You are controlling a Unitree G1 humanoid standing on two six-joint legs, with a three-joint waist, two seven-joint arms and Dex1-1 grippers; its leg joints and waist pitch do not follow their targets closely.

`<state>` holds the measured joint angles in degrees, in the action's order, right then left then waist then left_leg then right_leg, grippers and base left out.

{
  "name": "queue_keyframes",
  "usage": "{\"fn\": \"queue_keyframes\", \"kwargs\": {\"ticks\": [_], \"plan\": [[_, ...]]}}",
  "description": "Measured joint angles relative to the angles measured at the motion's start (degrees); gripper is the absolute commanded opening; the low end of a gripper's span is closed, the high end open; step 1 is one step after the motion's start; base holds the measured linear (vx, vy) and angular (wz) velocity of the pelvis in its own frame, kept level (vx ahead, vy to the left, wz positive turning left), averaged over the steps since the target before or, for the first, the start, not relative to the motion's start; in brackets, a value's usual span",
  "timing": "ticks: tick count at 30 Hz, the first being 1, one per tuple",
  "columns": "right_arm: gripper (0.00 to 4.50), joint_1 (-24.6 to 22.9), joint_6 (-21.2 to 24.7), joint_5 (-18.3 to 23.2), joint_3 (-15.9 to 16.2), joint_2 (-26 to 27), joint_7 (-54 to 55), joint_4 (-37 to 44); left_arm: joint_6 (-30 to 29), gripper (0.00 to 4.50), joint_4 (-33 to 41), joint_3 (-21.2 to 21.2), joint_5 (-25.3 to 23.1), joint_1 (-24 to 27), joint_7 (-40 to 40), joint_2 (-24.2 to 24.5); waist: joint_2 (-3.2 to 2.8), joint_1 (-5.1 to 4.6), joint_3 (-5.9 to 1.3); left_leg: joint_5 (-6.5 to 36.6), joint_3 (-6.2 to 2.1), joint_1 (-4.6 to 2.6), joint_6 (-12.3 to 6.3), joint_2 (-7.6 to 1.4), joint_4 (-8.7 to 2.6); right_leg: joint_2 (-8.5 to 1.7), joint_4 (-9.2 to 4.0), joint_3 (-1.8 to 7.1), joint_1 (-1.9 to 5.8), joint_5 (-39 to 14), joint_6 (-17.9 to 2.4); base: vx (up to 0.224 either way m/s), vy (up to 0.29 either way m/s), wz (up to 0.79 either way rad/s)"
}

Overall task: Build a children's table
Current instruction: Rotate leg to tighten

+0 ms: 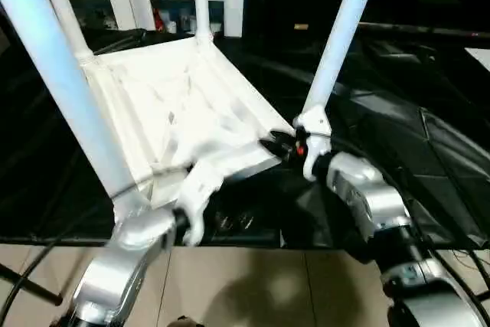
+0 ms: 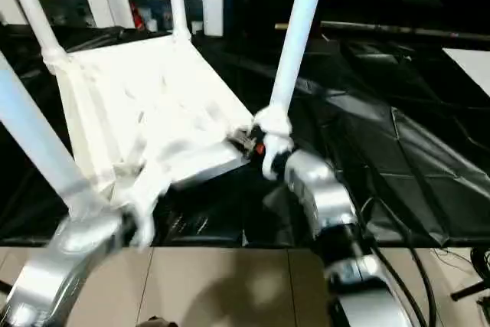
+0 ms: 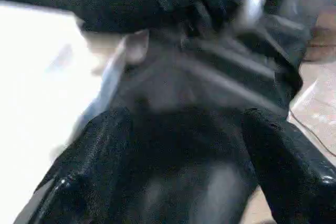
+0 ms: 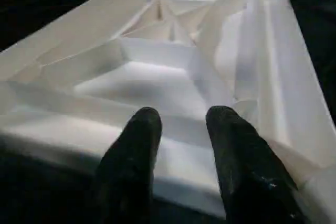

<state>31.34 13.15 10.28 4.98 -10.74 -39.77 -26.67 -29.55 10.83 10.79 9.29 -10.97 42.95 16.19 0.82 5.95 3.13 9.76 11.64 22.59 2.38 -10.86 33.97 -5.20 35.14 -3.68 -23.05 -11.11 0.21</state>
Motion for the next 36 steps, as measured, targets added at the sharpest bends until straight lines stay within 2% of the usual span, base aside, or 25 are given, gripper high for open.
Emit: {"fn": "queue_keyframes", "kwargs": {"ticks": [2,4,6,7,10,11,13,15,17,19,20,23,28,29,31,33,34,36], "plan": [[2.09,-1.8,0.5,0.6,0.0,-3.5,-1.7,2.7,0.0,4.18,-4.0,0.7,-0.2,-3.8,-0.2,-1.3,-0.76,0.42,0.07,0.0,-0.06,0.0,0.01,0.03,0.12,0.0,-0.04,-0.01,0.11,0.1,0.1,0.0,0.0,0.0],[2.26,-3.7,1.5,0.6,-0.2,-6.4,-3.3,5.9,0.1,4.33,-8.1,1.2,-1.1,-7.7,-0.8,-2.0,-1.61,0.33,0.01,0.0,-0.03,-0.08,0.01,0.08,0.17,-0.02,-0.05,0.08,0.15,0.2,0.1,0.0,0.0,0.0],[2.53,-5.6,2.7,0.6,-0.1,-9.3,-5.1,8.5,0.4,4.5,-12.6,1.6,-3.0,-12.0,-2.0,-2.6,-2.09,0.41,0.0,0.0,-0.09,-0.1,0.01,0.08,0.16,-0.01,-0.06,0.04,0.2,0.3,0.2,0.0,0.0,0.0],[2.53,-6.9,3.4,0.5,-0.2,-11.1,-5.8,10.0,0.8,4.5,-15.5,2.0,-4.3,-14.1,-2.8,-2.8,-2.51,0.38,-0.04,0.0,-0.18,-0.16,0.02,0.06,0.18,0.02,-0.04,0.0,0.27,0.3,0.2,0.0,0.0,0.0],[2.76,-8.8,4.1,0.0,-1.4,-15.2,-6.8,11.4,1.2,4.5,-22.6,3.2,-6.6,-18.6,-4.7,-3.3,-3.43,-0.05,-0.15,0.0,-0.18,-0.19,0.01,0.1,0.22,0.01,-0.06,0.02,0.32,0.3,0.2,0.0,0.0,0.0],[2.98,-9.2,4.2,-0.7,-2.3,-16.6,-6.7,11.3,1.3,4.5,-25.3,3.3,-6.9,-19.9,-5.2,-3.6,-3.83,-0.28,-0.18,0.0,-0.19,-0.19,0.01,0.1,0.24,0.01,-0.06,0.02,0.31,0.3,0.2,0.0,0.0,0.0],[2.98,-9.3,4.2,-1.5,-3.2,-18.2,-5.6,11.2,1.3,4.5,-29.5,3.2,-6.7,-21.6,-5.5,-4.6,-4.31,-0.82,-0.2,0.0,-0.19,-0.18,0.0,0.09,0.26,0.01,-0.02,0.02,0.26,0.3,0.2,0.0,0.0,0.0],[3.25,-9.3,4.3,-1.8,-3.6,-18.8,-5.1,11.1,1.3,4.23,-32.8,3.1,-6.4,-23.1,-5.7,-6.2,-4.49,-0.97,-0.23,0.0,-0.27,-0.18,0.0,0.08,0.26,0.04,0.02,-0.03,0.24,0.3,0.2,0.0,0.0,0.0],[3.34,-9.3,4.6,-1.9,-3.5,-18.9,-5.0,11.1,2.4,4.12,-37.3,3.0,-6.3,-25.6,-6.4,-7.7,-4.65,-0.93,-0.3,0.0,-0.3,-0.16,-0.01,0.07,0.27,0.05,0.02,-0.07,0.23,0.3,0.2,0.0,0.0,0.0],[3.34,-9.2,5.1,-1.9,-3.5,-18.9,-4.9,11.1,3.5,3.88,-41.7,2.7,-6.5,-28.1,-7.2,-8.2,-4.94,-0.91,-0.42,0.0,-0.31,-0.09,-0.04,0.07,0.35,0.05,-0.01,-0.07,0.23,0.4,0.2,0.0,0.0,0.0],[3.18,-9.2,5.3,-1.9,-3.5,-19.0,-4.8,11.1,3.9,3.71,-42.8,2.4,-6.6,-28.7,-7.4,-8.2,-5.09,-0.92,-0.52,0.0,-0.31,-0.07,-0.07,0.08,0.41,0.04,-0.02,-0.07,0.24,0.4,0.2,0.0,0.0,0.0],[3.03,-8.8,5.5,-2.0,-3.4,-18.9,-4.2,10.9,5.1,3.58,-47.6,1.3,-6.7,-31.0,-8.2,-8.7,-5.41,-0.85,-0.66,-0.1,-0.3,0.01,-0.18,0.11,0.51,-0.01,-0.06,-0.07,0.25,0.4,0.2,0.0,0.0,0.0],[3.03,-8.2,5.5,-2.4,-3.3,-18.7,-3.7,10.8,7.6,3.1,-54.0,1.3,-7.0,-32.8,-8.3,-8.9,-5.47,-0.78,-0.7,-0.1,-0.3,0.05,-0.23,0.11,0.52,-0.03,-0.1,-0.1,0.25,0.4,0.2,0.0,0.0,0.0],[3.03,-8.2,5.5,-2.7,-3.3,-18.7,-3.5,10.8,8.4,2.85,-55.8,1.4,-7.4,-33.2,-8.2,-8.9,-5.49,-0.78,-0.69,-0.1,-0.31,0.07,-0.23,0.11,0.52,-0.03,-0.1,-0.12,0.25,0.4,0.2,0.0,0.0,0.0],[3.03,-8.2,5.5,-3.2,-3.2,-18.7,-3.2,10.8,9.5,2.77,-58.2,1.5,-8.0,-33.7,-7.8,-8.8,-5.5,-0.77,-0.69,-0.1,-0.31,0.1,-0.24,0.11,0.52,-0.04,-0.1,-0.14,0.24,0.4,0.2,0.0,0.0,0.0],[3.03,-8.2,5.5,-3.2,-3.0,-18.7,-3.1,10.8,10.2,2.63,-59.0,1.5,-8.2,-34.2,-7.4,-8.8,-5.51,-0.75,-0.7,-0.1,-0.31,0.1,-0.24,0.11,0.52,-0.05,-0.1,-0.14,0.24,0.4,0.2,0.0,0.0,0.0],[3.03,-8.2,5.5,-3.3,-2.8,-18.7,-3.1,10.7,10.5,2.4,-59.2,1.5,-8.3,-34.2,-7.4,-8.8,-5.52,-0.76,-0.7,-0.1,-0.31,0.1,-0.24,0.11,0.52,-0.05,-0.1,-0.14,0.24,0.4,0.2,0.0,0.0,0.0],[3.03,-8.2,5.5,-3.5,-2.5,-18.7,-2.9,10.6,11.3,2.35,-60.1,1.5,-8.4,-34.4,-7.3,-8.9,-5.54,-0.76,-0.7,-0.1,-0.31,0.1,-0.24,0.11,0.52,-0.05,-0.1,-0.15,0.24,0.4,0.2,0.0,0.0,0.0]]}}
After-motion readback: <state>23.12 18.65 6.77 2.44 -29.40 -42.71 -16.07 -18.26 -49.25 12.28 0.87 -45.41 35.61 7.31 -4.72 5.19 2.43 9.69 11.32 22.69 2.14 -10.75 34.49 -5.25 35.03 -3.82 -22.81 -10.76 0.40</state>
